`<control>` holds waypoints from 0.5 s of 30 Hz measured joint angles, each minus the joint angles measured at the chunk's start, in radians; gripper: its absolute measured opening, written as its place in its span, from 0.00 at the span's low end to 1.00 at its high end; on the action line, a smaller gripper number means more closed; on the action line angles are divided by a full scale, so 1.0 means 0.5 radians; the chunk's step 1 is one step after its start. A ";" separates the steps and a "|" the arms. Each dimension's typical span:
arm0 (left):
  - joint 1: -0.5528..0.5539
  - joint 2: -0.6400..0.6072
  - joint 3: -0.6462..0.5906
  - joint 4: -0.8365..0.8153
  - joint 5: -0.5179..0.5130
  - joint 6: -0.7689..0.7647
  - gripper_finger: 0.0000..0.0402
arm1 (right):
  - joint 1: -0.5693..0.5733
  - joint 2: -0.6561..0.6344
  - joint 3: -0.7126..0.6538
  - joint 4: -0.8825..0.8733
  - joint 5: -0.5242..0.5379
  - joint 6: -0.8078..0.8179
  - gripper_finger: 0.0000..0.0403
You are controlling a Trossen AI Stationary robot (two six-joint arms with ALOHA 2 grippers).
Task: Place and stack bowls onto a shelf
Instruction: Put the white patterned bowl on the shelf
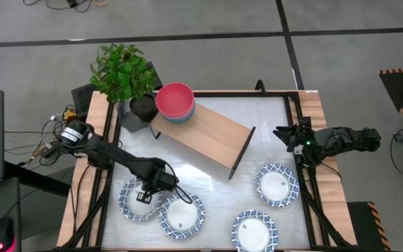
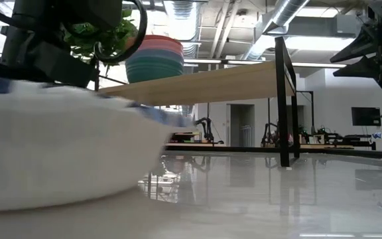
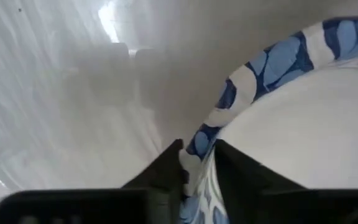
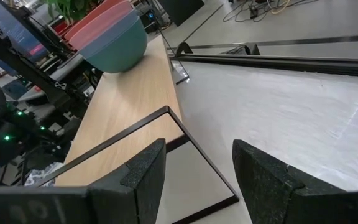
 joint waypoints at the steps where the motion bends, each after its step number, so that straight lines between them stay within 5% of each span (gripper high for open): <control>1: 0.001 0.000 0.001 0.002 0.005 0.001 0.12 | 0.000 0.000 0.000 0.000 -0.001 0.000 0.53; 4: 0.002 -0.001 0.004 0.006 0.008 0.002 0.02 | 0.000 0.000 0.000 -0.001 0.000 0.000 0.53; 15: 0.002 -0.005 0.159 -0.374 0.036 -0.268 0.00 | 0.000 0.000 0.000 -0.008 0.000 0.012 0.53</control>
